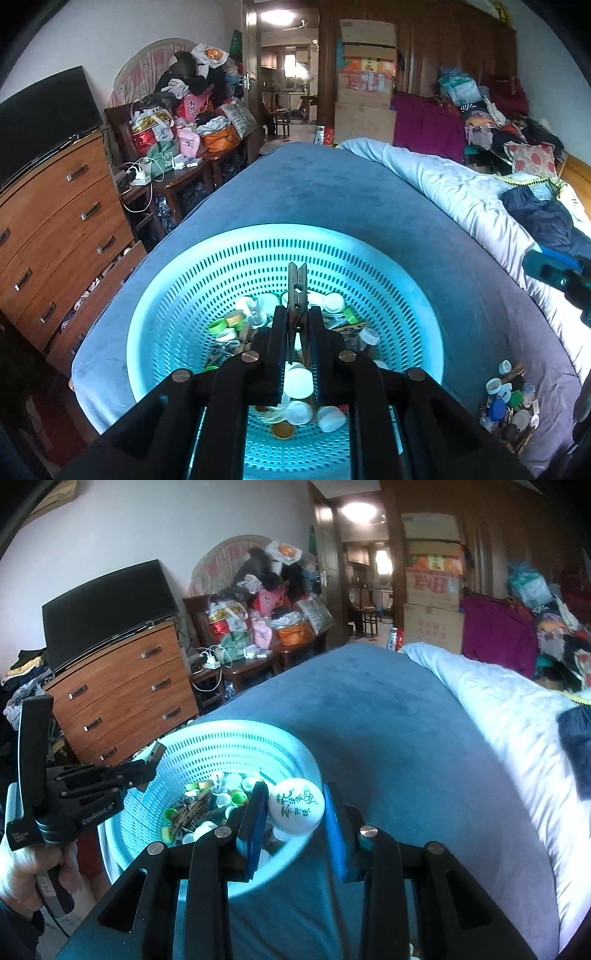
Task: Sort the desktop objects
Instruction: 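Carry the white cap and clothespin over the light-blue basket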
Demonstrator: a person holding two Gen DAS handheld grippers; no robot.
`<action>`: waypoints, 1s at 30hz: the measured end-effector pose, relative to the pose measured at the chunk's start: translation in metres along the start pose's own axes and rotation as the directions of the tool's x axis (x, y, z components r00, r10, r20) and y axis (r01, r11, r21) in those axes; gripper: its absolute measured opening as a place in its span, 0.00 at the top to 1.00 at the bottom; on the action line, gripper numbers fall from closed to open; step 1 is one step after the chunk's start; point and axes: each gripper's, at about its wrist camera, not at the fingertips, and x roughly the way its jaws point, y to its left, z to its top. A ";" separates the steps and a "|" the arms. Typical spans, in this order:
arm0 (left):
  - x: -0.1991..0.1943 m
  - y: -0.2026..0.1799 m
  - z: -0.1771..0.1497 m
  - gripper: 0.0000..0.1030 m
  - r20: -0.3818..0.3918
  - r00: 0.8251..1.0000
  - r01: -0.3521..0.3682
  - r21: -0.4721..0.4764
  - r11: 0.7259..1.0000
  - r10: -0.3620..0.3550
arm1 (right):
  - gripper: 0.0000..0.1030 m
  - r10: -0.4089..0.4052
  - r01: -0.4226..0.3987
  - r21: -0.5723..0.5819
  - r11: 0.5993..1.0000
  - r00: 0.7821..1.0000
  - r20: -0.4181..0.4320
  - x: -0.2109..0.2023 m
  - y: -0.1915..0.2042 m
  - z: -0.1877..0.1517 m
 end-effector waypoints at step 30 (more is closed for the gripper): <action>0.073 0.079 0.079 0.89 -0.223 0.974 0.073 0.093 0.993 -0.050 | 0.72 0.220 -0.207 0.077 0.975 0.942 -0.255 0.118 0.029 0.082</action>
